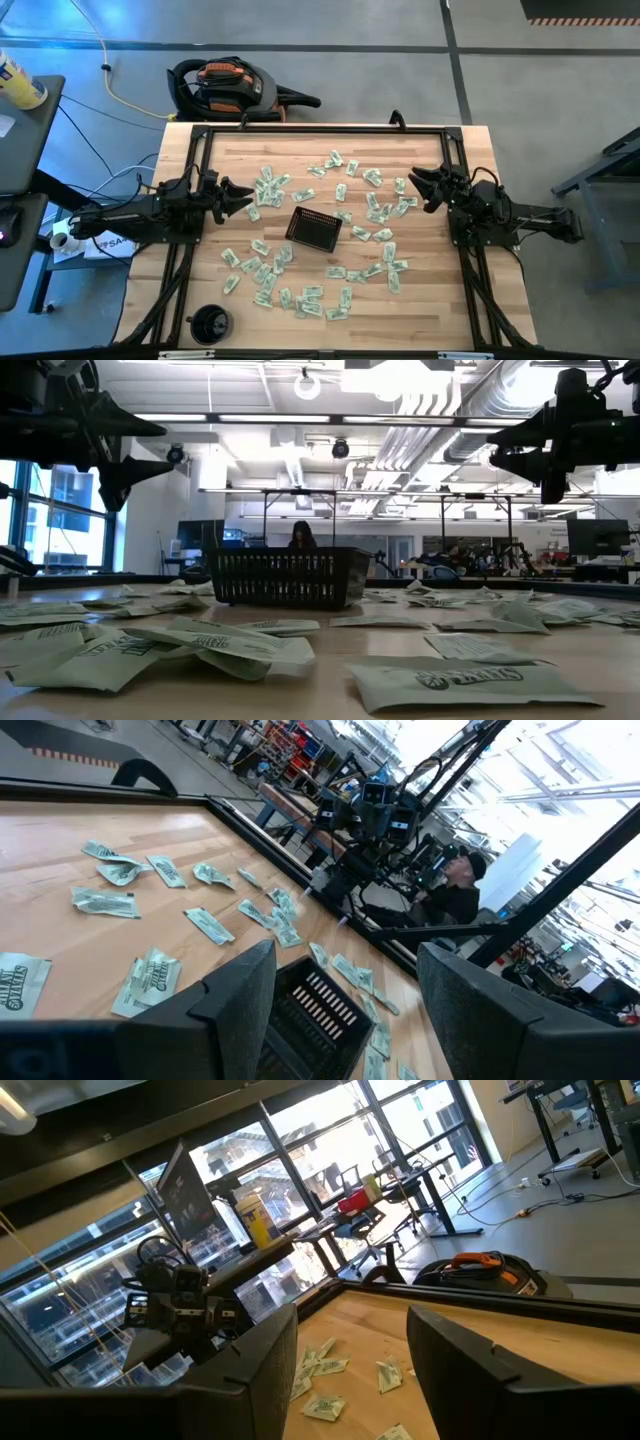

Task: Pick and place Stevia / Truvia into bins

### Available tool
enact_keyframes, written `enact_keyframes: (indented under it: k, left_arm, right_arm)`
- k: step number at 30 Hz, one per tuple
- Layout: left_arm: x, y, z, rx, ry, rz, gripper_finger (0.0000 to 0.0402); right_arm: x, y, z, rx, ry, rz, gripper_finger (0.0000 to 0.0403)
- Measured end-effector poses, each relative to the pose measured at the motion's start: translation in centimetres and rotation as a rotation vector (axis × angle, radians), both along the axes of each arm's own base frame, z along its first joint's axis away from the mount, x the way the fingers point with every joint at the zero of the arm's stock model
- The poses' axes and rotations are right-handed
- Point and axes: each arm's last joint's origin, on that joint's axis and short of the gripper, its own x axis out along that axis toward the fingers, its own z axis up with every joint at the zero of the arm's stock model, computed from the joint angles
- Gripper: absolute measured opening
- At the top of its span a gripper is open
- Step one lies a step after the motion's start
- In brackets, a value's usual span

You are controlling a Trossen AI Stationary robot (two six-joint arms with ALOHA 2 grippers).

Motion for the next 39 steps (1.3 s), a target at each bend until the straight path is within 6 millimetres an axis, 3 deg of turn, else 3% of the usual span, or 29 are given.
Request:
enact_keyframes:
  k: [14, 22, 27, 34, 39]
  left_arm:
    - [0.0, 0.0, 0.0, 0.000, -0.002, 0.002, 0.0278]
    - [-0.3, 0.8, 0.6, -0.015, -0.072, 0.275, 0.0278]
    - [-0.5, 1.1, 1.0, -0.138, -0.155, 0.398, 0.0278]
    - [-0.5, 1.2, 1.0, -0.344, -0.239, 0.417, 0.0278]
    - [-0.6, 1.3, 1.0, -0.453, -0.295, 0.462, 0.0278]
  right_arm:
    - [0.0, 0.0, 0.0, 0.000, 0.000, 0.000, 0.0181]
    - [0.0, 0.0, 0.0, 0.000, 0.000, 0.000, 0.0181]
    - [0.0, 0.0, 0.0, 0.000, 0.000, 0.000, 0.0181]
    - [0.0, -0.1, 0.0, 0.009, -0.004, -0.032, 0.0181]
    - [-0.1, -0.2, 0.1, 0.180, -0.114, -0.040, 0.0181]
